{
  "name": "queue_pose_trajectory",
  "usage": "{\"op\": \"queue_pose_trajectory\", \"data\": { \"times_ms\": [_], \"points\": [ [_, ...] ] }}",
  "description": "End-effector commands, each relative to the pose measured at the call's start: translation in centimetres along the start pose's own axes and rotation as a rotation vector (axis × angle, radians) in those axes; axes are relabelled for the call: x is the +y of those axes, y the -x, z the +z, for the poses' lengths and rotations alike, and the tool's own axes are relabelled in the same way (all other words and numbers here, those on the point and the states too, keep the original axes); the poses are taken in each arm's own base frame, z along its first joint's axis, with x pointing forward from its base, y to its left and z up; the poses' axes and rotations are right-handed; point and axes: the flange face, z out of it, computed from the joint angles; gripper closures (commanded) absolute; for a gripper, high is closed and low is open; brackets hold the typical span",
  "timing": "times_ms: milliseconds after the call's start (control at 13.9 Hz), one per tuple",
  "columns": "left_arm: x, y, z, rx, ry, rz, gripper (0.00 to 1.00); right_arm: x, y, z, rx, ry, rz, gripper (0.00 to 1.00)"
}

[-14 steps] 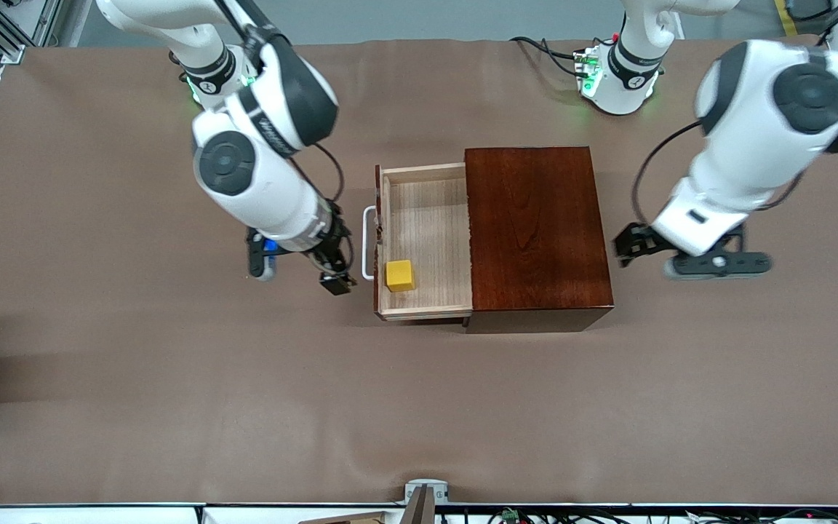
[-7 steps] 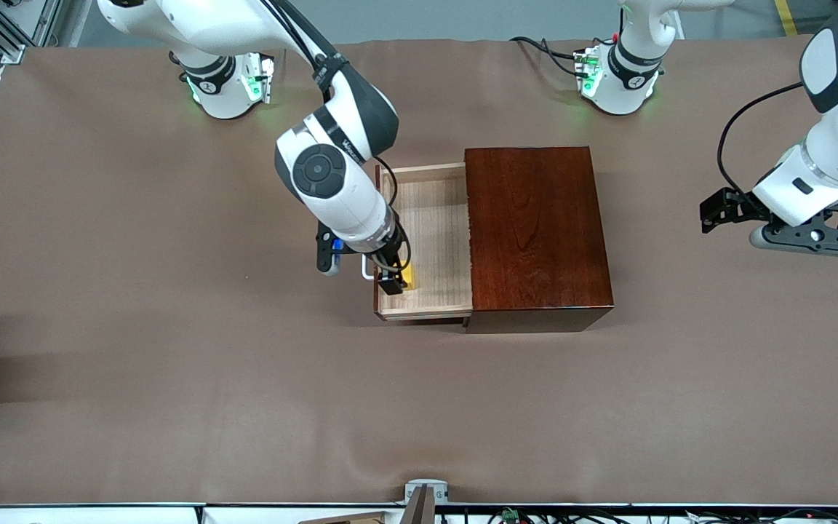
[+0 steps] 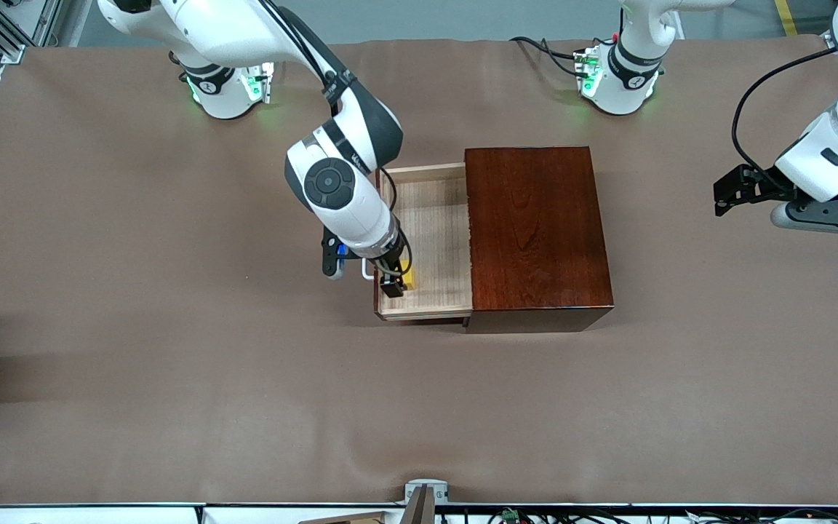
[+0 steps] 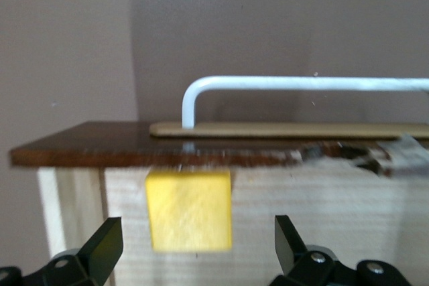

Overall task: Open drawer, take yellow block, close drawer
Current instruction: 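Close the right gripper on the yellow cube inside the drawer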

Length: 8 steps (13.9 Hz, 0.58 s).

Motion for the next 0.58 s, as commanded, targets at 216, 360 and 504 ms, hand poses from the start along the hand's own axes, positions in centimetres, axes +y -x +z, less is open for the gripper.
{"op": "queue_pose_trajectory", "data": {
  "times_ms": [216,360,504],
  "points": [
    [0.5,-0.6,1.1,-0.033,0.003,-0.054,0.0,0.2,-0.5,1.2,-0.005,-0.022,0.015,0.0],
    [0.7,-0.7,1.3,-0.038,0.003,-0.058,0.0,0.6,0.0,2.1,-0.005,-0.016,0.013,0.0],
    [0.7,-0.7,1.1,-0.033,0.003,-0.065,0.0,0.5,0.0,2.1,-0.005,-0.016,0.013,0.0]
  ]
}}
